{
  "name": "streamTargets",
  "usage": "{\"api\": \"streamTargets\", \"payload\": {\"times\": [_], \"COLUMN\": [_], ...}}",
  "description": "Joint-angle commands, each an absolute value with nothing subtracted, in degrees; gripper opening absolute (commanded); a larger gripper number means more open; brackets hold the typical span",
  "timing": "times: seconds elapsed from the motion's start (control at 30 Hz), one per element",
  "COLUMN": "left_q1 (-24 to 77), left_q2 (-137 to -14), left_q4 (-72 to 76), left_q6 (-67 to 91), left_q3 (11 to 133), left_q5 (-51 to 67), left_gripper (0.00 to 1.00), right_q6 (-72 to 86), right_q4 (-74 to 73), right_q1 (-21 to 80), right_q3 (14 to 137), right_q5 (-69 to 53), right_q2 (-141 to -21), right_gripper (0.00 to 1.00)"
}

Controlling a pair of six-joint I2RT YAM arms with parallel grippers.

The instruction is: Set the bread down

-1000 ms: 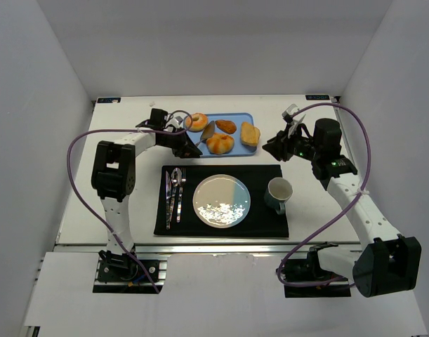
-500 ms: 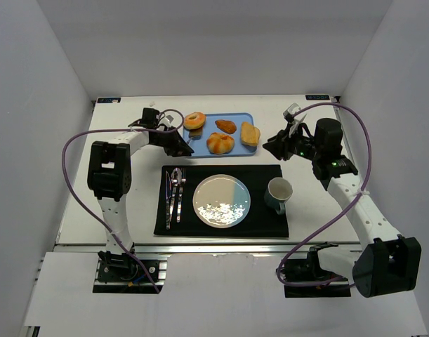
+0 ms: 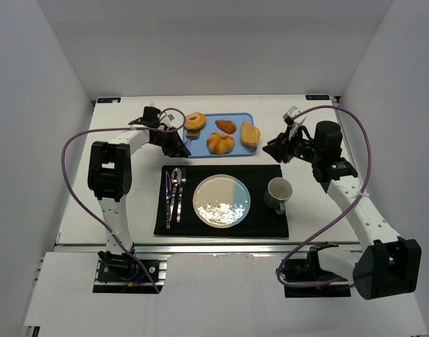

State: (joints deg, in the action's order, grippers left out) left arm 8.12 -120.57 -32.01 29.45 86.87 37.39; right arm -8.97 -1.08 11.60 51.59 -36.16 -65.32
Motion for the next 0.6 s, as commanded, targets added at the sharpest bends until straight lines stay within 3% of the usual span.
{"api": "streamTargets", "payload": {"times": [0.0, 0.57], "left_q1": [8.9, 11.5], "left_q2": [-119.4, -107.2], "left_q4": [-34.2, -24.7], "left_q6": [24.0, 17.0], "left_q3": [89.3, 77.3], "left_q5": [35.0, 32.0], "left_gripper": [0.00, 0.00], "right_q6": [-8.8, -9.6], "right_q4": [1.0, 0.4], "right_q1": [11.3, 11.2], "right_q3": [51.3, 50.4], "right_q5": [-36.9, -37.0], "right_q2": [-63.6, -62.5], "right_gripper": [0.37, 0.37]}}
